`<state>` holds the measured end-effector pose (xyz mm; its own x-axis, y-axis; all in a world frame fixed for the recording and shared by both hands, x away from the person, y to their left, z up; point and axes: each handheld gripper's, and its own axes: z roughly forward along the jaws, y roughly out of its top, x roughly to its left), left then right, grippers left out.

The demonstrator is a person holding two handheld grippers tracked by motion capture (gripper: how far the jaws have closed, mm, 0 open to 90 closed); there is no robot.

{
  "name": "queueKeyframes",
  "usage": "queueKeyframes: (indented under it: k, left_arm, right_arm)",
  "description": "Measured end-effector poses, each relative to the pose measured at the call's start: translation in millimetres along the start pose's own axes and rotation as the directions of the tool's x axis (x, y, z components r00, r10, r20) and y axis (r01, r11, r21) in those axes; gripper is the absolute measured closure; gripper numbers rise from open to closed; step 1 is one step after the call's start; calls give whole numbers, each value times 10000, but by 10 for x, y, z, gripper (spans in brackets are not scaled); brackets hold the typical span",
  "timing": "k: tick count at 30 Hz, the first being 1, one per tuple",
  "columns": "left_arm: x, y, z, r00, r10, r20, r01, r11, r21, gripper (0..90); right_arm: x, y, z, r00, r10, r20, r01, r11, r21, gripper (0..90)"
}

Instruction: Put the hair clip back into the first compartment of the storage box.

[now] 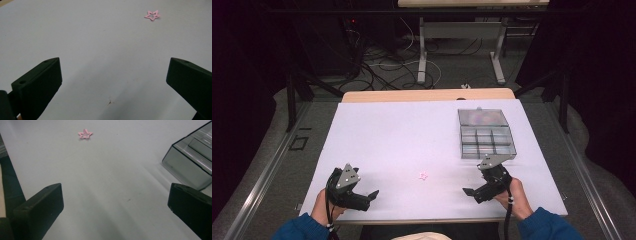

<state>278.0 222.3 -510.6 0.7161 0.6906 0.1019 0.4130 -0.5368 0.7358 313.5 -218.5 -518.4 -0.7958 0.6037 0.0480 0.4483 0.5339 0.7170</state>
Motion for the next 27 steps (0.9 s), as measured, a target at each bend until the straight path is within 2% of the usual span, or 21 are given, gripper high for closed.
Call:
queueKeyframes:
  k: [1, 3, 6, 11, 18, 19, 20, 25, 26, 27]
  left_arm:
    - [0, 0, 0, 10000, 4, 5, -4, 10000, -1, 3]
    - [2, 3, -6, 10000, 81, 3, -81, 9999, 65, 3]
    - [2, 6, -2, 9999, 115, -19, -115, 9999, 49, 3]
    - [0, 6, -5, 9999, 147, -13, -147, 9999, 58, 3]
    - [0, 8, -2, 9999, 153, 10, -153, 9999, 64, 3]
    - [0, 9, 0, 9999, 168, 8, -168, 9998, 109, 3]
    - [0, 9, 0, 9999, 168, 8, -168, 9998, 109, 2]
    - [0, 7, -2, 9998, 167, 52, -168, 9998, 97, 3]
    - [0, 7, -1, 9998, 180, 53, -181, 9998, 96, 3]
    - [0, 7, -2, 9998, 184, 58, -185, 9998, 99, 3]
  right_arm:
    - [5, 15, 19, 10000, 27, -53, -26, 10000, 56, 0]
    - [5, 71, 98, 9997, -237, -114, 239, 9995, 204, 0]
    - [25, 131, 173, 9997, -228, -107, 229, 9997, 79, 0]
    - [36, 206, 284, 9985, -477, -270, 482, 9987, 163, 0]
    - [47, 281, 385, 9979, -589, -283, 591, 9982, 76, 0]
    - [55, 295, 394, 9983, -492, -302, 497, 9986, 185, 0]
    - [40, 300, 418, 9966, -732, -371, 734, 9973, 40, 0]
    - [63, 349, 461, 9974, -582, -415, 584, 9983, 37, 0]
    - [69, 354, 476, 9980, -563, -294, 561, 9984, -63, 0]
    - [70, 363, 489, 9976, -588, -376, 583, 9982, -134, 0]
